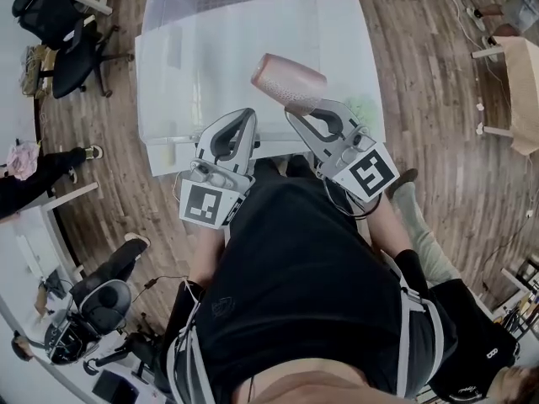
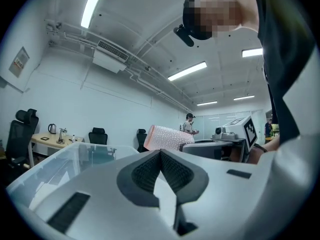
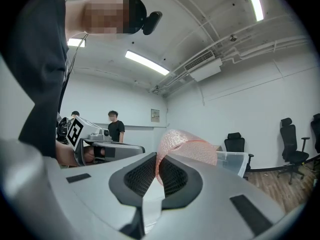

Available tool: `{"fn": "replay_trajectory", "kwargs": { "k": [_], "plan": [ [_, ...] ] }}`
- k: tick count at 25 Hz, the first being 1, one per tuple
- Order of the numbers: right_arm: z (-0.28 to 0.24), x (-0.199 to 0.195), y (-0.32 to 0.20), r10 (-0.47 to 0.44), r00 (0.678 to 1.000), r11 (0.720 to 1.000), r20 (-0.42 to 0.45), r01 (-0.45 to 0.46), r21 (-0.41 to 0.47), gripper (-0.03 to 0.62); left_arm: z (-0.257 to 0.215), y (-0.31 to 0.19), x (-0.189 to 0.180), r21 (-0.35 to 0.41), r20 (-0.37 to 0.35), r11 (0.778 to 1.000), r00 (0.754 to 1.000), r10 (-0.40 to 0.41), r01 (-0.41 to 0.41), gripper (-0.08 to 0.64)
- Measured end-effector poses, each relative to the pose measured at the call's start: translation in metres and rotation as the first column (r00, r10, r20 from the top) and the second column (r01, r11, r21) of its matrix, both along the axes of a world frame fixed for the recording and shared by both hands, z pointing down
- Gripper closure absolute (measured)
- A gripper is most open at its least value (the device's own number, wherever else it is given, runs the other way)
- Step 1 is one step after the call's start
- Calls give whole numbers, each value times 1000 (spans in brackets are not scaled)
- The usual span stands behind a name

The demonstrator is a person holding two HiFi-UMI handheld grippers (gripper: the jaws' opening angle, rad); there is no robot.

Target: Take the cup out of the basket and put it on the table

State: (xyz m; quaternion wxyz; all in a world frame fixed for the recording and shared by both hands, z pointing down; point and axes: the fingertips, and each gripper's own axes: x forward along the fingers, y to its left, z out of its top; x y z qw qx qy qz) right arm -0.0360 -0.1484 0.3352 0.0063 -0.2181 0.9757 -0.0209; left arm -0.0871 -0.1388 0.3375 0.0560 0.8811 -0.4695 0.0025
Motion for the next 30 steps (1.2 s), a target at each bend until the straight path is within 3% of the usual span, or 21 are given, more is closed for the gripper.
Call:
{"fn": "replay_trajectory", "kwargs": {
  "k": [9, 15, 21, 30],
  "plan": [
    [10, 33, 8, -61, 998, 998, 11, 61, -10, 562, 10, 17, 33, -17, 26, 996, 996, -89, 90, 541],
    [10, 30, 43, -45, 999, 999, 11, 45, 0, 563, 9, 57, 40, -19, 16, 997, 997, -72, 72, 541],
    [9, 34, 87, 2, 1000, 1000, 13, -2, 1, 562, 3, 106, 43, 12, 17, 999, 999, -49, 48, 541],
    [13, 20, 196, 30, 1000, 999, -7, -30, 21, 563, 15, 218, 21, 10, 5, 999, 999, -52, 52, 541]
  ]
}}
